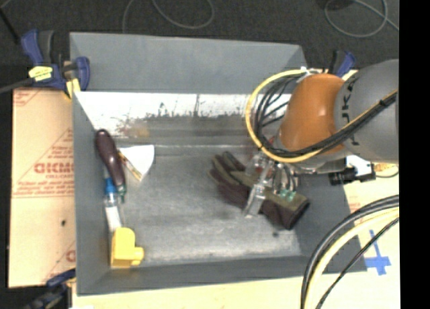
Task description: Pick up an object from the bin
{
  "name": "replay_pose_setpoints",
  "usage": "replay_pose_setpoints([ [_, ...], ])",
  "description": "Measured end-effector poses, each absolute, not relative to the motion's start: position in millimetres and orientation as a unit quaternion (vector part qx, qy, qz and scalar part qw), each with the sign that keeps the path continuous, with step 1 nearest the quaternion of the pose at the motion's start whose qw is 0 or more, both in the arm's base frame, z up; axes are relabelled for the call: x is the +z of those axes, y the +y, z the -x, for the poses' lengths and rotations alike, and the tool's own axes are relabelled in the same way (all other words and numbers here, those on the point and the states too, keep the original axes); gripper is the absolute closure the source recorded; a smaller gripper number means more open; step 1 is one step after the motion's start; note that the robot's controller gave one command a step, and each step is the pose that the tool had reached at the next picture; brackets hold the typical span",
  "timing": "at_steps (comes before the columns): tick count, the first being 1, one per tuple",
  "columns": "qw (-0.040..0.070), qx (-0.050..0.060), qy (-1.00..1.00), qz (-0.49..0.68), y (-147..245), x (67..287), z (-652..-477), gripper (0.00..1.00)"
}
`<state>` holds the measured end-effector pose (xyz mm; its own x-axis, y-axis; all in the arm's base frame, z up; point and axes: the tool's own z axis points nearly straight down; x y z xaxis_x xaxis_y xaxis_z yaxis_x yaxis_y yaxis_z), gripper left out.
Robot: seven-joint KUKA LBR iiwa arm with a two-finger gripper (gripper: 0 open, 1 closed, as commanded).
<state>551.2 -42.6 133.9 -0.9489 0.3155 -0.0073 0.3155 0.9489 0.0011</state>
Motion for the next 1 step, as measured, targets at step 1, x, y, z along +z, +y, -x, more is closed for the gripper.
replay_pose_setpoints([
  [1, 0.006, 0.0, 0.989, -0.146, -39.3, 97.5, -543.2, 0.0],
])
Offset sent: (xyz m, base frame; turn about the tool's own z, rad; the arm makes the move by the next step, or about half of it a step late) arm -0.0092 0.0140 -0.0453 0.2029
